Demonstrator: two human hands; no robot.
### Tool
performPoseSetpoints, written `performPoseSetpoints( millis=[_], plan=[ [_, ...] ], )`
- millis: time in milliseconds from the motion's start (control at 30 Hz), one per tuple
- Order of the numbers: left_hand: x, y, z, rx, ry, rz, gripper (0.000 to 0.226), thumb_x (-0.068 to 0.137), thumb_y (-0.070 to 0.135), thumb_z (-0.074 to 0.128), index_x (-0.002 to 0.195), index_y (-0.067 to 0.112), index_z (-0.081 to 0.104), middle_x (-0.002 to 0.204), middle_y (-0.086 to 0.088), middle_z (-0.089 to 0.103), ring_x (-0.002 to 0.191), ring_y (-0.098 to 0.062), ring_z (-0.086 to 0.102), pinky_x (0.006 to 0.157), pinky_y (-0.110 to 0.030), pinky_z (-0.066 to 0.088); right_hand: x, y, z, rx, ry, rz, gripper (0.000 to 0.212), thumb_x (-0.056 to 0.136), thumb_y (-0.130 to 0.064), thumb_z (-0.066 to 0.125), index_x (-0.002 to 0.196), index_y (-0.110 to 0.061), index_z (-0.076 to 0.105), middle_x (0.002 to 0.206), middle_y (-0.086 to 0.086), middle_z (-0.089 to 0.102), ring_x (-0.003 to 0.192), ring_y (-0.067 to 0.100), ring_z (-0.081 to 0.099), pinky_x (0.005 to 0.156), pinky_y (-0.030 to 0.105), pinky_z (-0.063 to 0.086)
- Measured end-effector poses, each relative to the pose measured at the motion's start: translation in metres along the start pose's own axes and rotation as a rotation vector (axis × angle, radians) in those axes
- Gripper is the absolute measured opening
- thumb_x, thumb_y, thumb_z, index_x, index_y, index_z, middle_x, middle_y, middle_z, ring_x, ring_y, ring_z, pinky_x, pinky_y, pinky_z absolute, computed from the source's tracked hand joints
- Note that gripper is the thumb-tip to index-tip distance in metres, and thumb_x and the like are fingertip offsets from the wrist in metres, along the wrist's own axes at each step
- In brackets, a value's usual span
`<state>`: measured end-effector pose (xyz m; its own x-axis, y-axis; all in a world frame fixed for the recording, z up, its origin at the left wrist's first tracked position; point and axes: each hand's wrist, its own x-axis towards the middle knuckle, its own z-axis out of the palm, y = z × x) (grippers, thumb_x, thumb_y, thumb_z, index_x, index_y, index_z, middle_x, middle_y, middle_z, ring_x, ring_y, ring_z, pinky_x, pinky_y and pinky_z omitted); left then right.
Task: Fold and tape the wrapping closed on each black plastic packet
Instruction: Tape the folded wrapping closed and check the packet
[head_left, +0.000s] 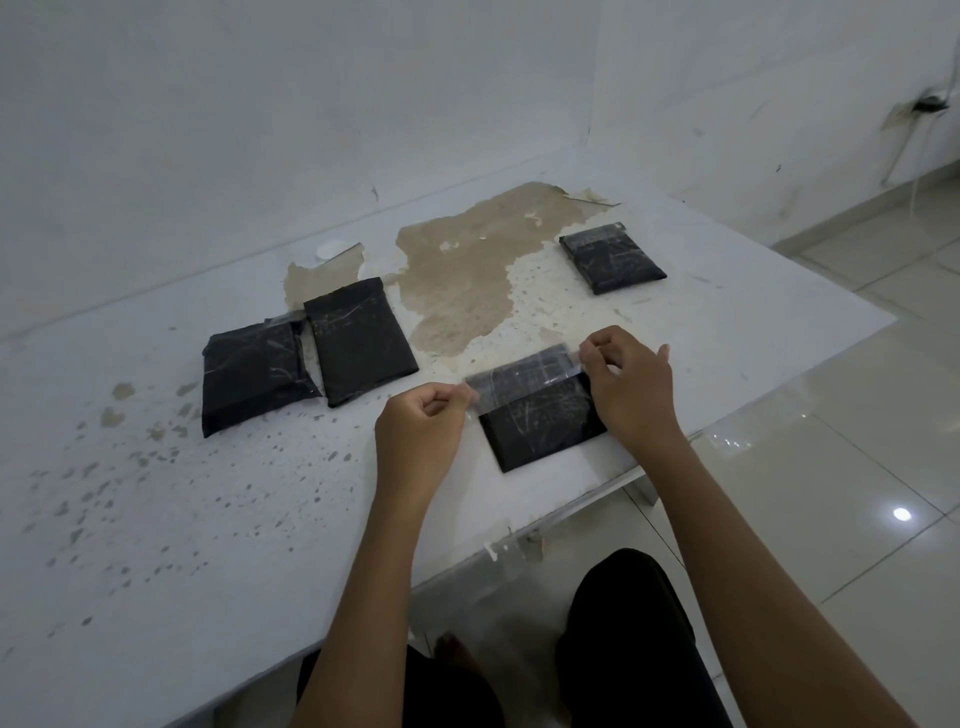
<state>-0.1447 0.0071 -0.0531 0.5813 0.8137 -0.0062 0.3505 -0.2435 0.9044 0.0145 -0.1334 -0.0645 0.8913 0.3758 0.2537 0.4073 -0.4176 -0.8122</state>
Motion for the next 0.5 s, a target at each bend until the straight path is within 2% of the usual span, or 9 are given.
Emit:
performPoseSetpoints(
  millis=[100,233,333,400,433,500],
  plan=[
    [0.001,-0.001,-0.001,-0.001,-0.007,0.0,0.015,0.097,0.034,0.068,0.087,0.031,0.079,0.085,0.018,0.077,0.081,0.003,0.069,0.065,-0.006,0.043,0.003,0.001,-0.002,0.01,-0.031,0.045,0.016,0.104,-0.027,0.051,0.098,-0.016,0.062,0.089,-0.008,0.066,0.09,0.011,0.058,0.123,0.042,-0.003],
    [0.002,-0.001,-0.002,-0.025,-0.029,-0.01,0.013,0.096,0.033,0.07,0.088,0.031,0.08,0.086,0.019,0.078,0.081,0.011,0.066,0.065,-0.001,0.042,0.006,0.002,-0.006,0.03,-0.069,0.084,0.021,0.103,-0.029,0.053,0.103,-0.013,0.066,0.092,-0.008,0.068,0.087,0.007,0.057,0.125,0.044,0.001],
    [0.004,-0.001,-0.003,-0.034,-0.035,-0.019,0.012,0.095,0.033,0.071,0.089,0.029,0.08,0.087,0.018,0.078,0.081,0.013,0.065,0.067,-0.002,0.041,0.011,0.004,-0.007,0.086,-0.127,0.128,0.017,0.1,-0.031,0.057,0.098,-0.017,0.068,0.088,-0.015,0.068,0.084,0.0,0.059,0.121,0.051,0.023],
    [0.005,-0.001,-0.004,-0.039,-0.046,-0.026,0.012,0.095,0.033,0.071,0.09,0.027,0.081,0.087,0.017,0.078,0.082,0.013,0.066,0.067,-0.002,0.042,0.016,0.002,-0.012,0.141,-0.185,0.174,0.013,0.097,-0.032,0.059,0.092,-0.023,0.068,0.09,-0.014,0.07,0.092,0.004,0.062,0.108,0.042,0.04],
    [0.005,-0.001,-0.004,-0.046,-0.051,-0.03,0.013,0.095,0.033,0.071,0.091,0.027,0.082,0.087,0.018,0.078,0.081,0.013,0.066,0.067,-0.002,0.042,0.018,0.001,-0.015,0.173,-0.226,0.207,0.012,0.097,-0.031,0.059,0.089,-0.025,0.067,0.094,-0.011,0.071,0.097,0.009,0.063,0.096,0.034,0.045],
    [0.004,0.0,-0.005,-0.057,-0.059,-0.04,0.013,0.095,0.032,0.071,0.091,0.025,0.082,0.085,0.018,0.078,0.079,0.015,0.065,0.07,-0.005,0.043,0.023,-0.002,-0.023,0.23,-0.31,0.254,0.011,0.096,-0.027,0.06,0.09,-0.022,0.068,0.1,-0.007,0.071,0.102,0.012,0.063,0.078,0.023,0.042]
  ],
)
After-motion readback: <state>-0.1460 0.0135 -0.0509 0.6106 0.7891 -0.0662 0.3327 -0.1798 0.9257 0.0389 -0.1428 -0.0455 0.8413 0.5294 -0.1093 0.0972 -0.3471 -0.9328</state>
